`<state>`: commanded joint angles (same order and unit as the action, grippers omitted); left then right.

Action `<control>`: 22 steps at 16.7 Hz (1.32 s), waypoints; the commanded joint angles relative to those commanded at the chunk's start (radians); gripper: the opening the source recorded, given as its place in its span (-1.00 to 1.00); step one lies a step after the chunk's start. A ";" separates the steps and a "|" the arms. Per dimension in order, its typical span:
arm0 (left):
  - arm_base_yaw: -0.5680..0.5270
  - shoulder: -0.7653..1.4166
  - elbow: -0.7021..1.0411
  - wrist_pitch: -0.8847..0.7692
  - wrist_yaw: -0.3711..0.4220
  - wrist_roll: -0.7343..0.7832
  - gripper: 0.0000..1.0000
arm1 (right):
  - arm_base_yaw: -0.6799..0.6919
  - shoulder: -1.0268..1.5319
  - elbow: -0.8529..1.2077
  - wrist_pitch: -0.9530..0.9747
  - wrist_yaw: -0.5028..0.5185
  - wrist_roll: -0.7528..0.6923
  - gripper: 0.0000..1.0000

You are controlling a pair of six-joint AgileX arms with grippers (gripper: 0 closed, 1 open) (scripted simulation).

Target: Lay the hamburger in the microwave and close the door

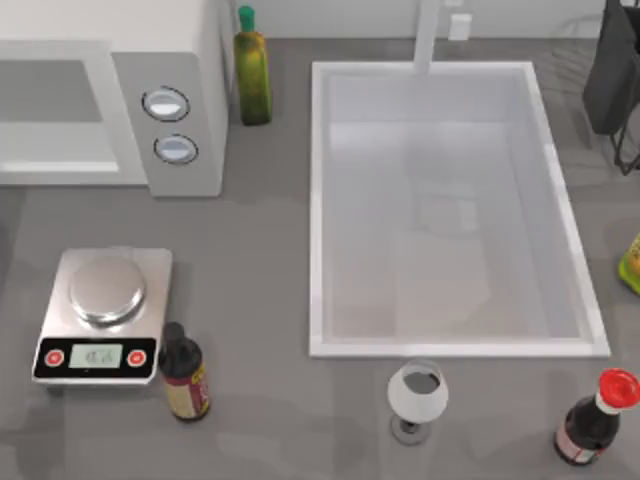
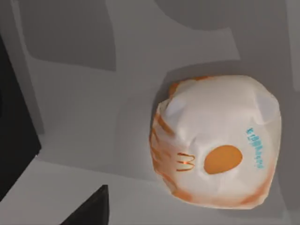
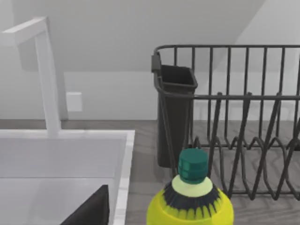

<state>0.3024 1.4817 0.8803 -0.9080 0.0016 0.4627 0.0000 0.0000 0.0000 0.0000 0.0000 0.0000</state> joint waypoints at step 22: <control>0.013 0.238 -0.140 0.316 -0.002 0.031 1.00 | 0.000 0.000 0.000 0.000 0.000 0.000 1.00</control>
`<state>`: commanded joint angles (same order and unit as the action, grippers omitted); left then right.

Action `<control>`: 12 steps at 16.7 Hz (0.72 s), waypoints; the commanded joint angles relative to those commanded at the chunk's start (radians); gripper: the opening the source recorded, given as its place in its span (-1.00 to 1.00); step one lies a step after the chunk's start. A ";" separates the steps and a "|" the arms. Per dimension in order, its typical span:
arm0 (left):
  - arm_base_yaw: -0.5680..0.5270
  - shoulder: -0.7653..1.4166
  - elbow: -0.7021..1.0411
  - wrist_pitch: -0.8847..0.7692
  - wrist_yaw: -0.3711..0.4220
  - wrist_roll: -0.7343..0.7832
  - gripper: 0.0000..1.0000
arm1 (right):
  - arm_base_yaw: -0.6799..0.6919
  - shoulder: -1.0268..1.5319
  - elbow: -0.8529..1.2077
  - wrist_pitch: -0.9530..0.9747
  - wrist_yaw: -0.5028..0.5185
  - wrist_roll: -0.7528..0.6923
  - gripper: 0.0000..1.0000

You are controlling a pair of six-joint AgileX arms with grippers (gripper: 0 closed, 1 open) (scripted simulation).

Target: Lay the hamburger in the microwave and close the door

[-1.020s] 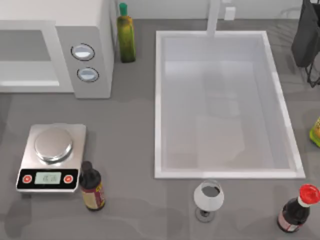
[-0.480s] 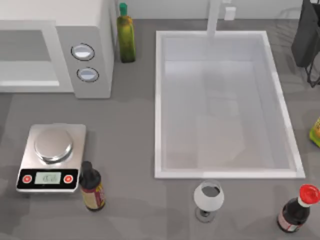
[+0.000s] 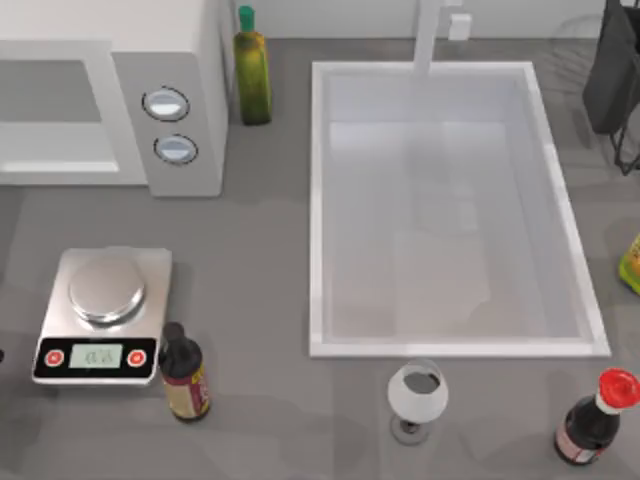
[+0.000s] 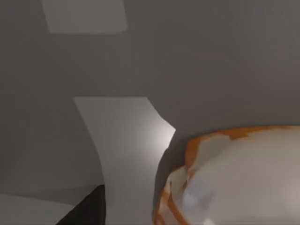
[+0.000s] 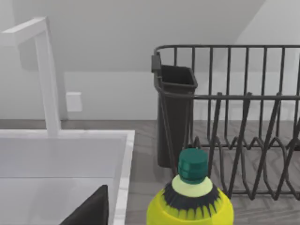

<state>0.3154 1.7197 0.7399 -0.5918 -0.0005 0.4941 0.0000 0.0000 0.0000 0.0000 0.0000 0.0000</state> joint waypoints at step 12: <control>0.000 0.000 0.000 0.000 0.000 0.000 -0.51 | 0.000 0.000 0.000 0.000 0.000 0.000 1.00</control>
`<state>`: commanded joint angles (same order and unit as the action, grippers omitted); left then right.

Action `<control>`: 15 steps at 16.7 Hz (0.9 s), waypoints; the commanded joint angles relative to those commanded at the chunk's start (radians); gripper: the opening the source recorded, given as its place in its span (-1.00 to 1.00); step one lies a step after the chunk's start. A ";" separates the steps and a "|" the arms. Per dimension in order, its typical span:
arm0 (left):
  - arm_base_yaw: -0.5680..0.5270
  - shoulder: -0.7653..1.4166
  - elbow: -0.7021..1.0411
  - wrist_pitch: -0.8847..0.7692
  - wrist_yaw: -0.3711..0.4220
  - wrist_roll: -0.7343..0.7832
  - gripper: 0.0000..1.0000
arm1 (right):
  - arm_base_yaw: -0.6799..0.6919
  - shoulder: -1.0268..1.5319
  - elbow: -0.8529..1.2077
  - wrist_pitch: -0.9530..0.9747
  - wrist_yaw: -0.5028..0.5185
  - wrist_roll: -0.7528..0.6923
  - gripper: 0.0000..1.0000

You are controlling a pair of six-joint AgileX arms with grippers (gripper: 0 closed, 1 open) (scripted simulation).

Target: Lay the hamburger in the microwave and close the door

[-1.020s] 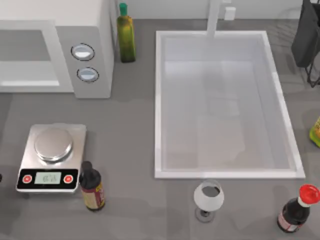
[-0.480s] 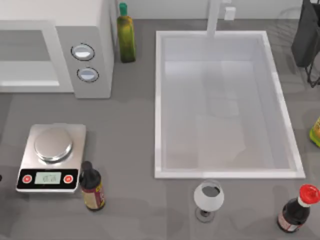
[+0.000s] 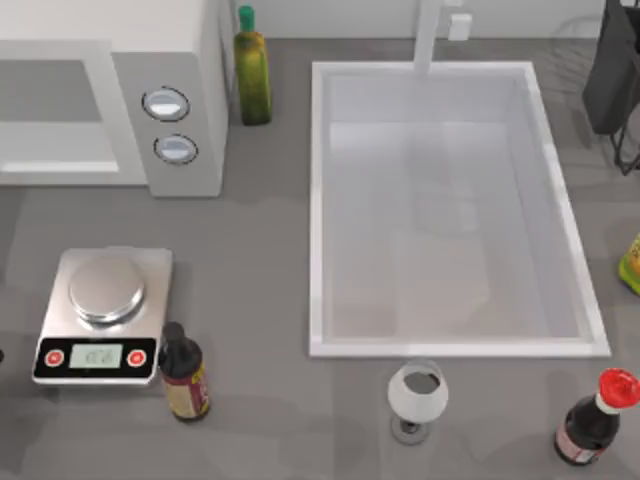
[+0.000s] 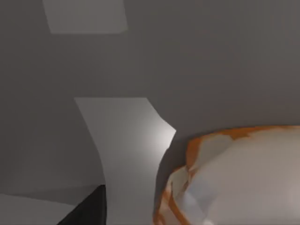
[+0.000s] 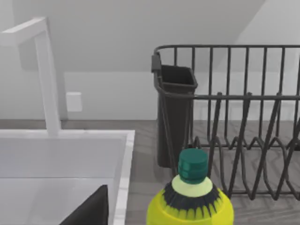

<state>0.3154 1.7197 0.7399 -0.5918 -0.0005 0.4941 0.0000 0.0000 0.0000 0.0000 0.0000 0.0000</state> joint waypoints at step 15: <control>0.004 -0.092 0.065 -0.117 0.014 0.005 -1.00 | 0.000 0.000 0.000 0.000 0.000 0.000 1.00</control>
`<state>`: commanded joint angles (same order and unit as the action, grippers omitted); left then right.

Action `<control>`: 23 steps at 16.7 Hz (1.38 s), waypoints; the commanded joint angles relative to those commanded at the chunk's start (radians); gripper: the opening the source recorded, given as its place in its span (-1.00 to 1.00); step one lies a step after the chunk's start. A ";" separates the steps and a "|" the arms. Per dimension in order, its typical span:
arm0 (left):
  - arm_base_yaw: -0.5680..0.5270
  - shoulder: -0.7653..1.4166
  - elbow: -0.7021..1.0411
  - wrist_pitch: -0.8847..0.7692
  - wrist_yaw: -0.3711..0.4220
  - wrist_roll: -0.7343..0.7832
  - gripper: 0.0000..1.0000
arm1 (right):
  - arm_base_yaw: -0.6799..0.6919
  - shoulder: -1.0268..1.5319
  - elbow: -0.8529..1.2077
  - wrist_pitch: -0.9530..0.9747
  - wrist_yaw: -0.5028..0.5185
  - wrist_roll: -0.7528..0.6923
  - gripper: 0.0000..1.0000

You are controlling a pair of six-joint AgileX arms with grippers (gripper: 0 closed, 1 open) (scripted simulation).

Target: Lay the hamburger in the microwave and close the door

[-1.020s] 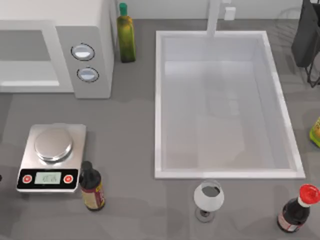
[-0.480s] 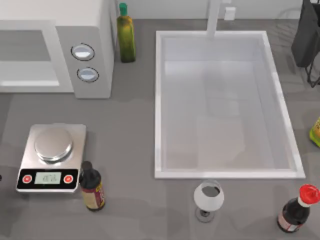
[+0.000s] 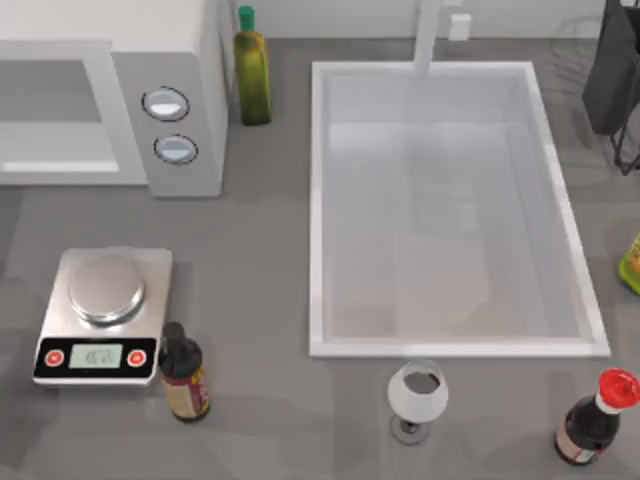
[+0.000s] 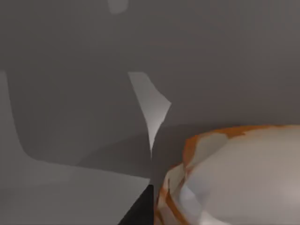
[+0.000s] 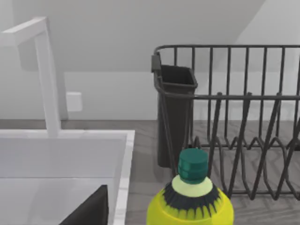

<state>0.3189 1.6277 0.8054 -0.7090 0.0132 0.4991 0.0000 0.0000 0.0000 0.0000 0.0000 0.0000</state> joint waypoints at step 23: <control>-0.054 -0.005 0.210 -0.017 0.013 -0.081 -1.00 | 0.000 0.000 0.000 0.000 0.000 0.000 1.00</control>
<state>0.2654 1.6232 1.0150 -0.7257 0.0266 0.4185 0.0000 0.0000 0.0000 0.0000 0.0000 0.0000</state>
